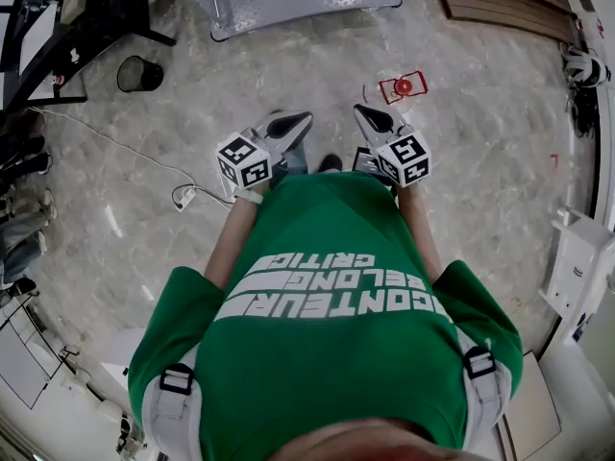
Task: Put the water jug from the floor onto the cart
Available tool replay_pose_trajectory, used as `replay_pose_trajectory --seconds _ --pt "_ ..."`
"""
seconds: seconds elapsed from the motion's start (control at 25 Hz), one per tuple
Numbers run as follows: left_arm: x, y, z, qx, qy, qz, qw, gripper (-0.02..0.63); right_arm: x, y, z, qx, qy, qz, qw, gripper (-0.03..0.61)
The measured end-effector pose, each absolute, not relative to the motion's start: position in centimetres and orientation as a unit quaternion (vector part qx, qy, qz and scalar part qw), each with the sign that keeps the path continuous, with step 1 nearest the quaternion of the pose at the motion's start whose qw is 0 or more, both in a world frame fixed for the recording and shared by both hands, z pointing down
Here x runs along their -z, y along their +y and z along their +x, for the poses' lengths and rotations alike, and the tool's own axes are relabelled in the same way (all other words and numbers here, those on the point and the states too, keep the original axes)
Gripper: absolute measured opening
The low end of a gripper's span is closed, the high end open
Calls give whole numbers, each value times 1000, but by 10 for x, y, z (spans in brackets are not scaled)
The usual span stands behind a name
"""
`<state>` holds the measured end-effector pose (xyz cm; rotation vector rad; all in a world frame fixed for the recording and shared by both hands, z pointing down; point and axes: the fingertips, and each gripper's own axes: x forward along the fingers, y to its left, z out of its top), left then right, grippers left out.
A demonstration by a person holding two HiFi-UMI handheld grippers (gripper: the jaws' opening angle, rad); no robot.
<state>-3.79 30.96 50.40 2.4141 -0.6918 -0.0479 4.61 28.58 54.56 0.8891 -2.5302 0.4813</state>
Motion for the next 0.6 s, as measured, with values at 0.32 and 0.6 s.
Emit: replay_pose_trajectory --seconds 0.32,0.6 --pt "-490 215 -92 28 -253 921 294 9 -550 227 -19 -182 -907 296 240 -8" --pt "-497 173 -127 29 -250 918 305 9 -551 184 -46 -187 -900 304 250 -8"
